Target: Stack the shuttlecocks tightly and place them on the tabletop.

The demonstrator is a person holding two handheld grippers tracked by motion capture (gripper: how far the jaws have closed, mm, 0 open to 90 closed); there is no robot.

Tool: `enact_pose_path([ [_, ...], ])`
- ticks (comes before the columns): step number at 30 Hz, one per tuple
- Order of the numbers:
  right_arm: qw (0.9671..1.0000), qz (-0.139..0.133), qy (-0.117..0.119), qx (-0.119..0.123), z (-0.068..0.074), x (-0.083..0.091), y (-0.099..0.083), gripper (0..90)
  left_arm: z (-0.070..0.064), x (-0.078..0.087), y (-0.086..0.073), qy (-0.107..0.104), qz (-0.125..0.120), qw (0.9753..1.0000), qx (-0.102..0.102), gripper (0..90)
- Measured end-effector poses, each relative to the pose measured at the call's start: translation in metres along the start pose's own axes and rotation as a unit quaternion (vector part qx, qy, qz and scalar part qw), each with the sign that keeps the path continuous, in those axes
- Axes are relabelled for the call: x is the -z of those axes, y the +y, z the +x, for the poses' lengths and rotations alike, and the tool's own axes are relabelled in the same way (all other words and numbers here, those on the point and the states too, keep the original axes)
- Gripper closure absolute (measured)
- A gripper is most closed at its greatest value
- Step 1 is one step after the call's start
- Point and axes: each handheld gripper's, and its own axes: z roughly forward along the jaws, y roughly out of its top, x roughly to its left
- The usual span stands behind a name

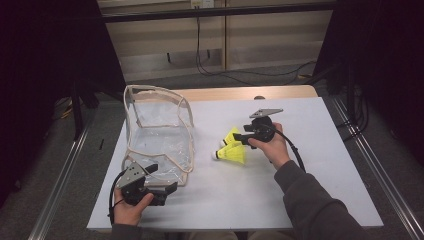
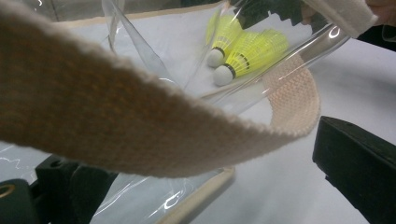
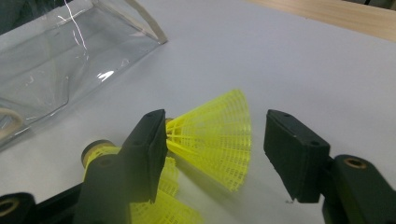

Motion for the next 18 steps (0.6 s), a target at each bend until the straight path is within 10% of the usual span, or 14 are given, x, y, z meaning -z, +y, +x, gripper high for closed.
enact_pose_path([
  [18,0.9991,0.031,0.019,0.023,0.0003,-0.0096,-0.0043,76.8,-0.0006,-0.0001,-0.0005,0.002,-0.003,1.0,0.001,2.8],
])
